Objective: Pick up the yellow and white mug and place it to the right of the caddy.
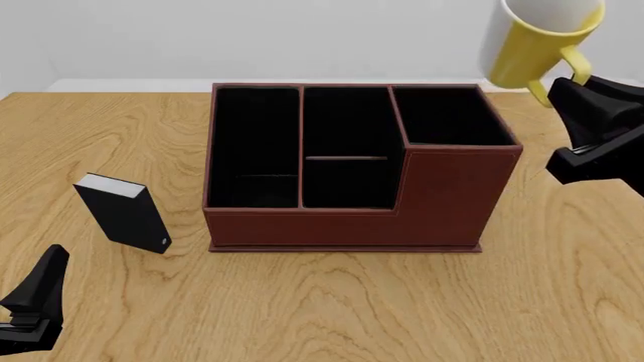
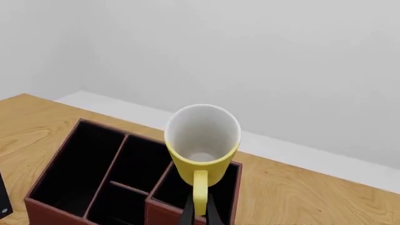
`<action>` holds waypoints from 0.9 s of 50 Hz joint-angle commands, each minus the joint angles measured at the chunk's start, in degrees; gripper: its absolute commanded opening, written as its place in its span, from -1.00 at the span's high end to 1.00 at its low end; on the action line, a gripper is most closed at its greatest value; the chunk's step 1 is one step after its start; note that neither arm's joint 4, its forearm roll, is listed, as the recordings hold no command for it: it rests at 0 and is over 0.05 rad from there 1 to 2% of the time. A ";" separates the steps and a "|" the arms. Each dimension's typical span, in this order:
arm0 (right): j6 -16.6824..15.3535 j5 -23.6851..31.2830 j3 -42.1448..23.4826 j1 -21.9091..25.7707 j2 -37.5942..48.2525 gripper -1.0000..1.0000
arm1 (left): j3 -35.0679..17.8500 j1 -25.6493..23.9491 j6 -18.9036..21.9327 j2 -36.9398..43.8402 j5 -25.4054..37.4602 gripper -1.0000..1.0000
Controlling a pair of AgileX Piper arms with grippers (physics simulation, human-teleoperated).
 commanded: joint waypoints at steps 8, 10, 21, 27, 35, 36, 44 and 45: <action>1.11 0.15 -0.40 -1.97 -0.16 1.00 | 0.00 0.00 0.03 0.00 0.01 -1.00; 1.16 0.08 -0.31 -2.17 -0.12 1.00 | 0.16 -0.01 0.05 0.11 -0.21 -1.00; 1.20 -0.18 -0.32 -4.05 0.09 1.00 | 0.22 -0.01 0.04 0.14 -0.32 -1.00; 1.33 -0.76 0.03 -5.68 0.36 1.00 | -0.03 -0.02 0.02 0.00 0.05 -1.00; 1.31 -0.96 0.01 -6.77 0.63 1.00 | -0.16 -0.02 0.07 -0.02 0.24 -1.00; 1.32 -0.88 -0.07 -6.93 0.67 1.00 | -0.13 -0.01 0.05 -0.03 0.20 -1.00; 1.42 -0.85 -0.10 -8.34 0.73 1.00 | -0.14 -0.01 0.04 -0.05 0.22 -1.00; 1.32 -0.90 -0.04 -8.55 0.65 1.00 | -0.14 -0.01 0.05 -0.04 0.24 -1.00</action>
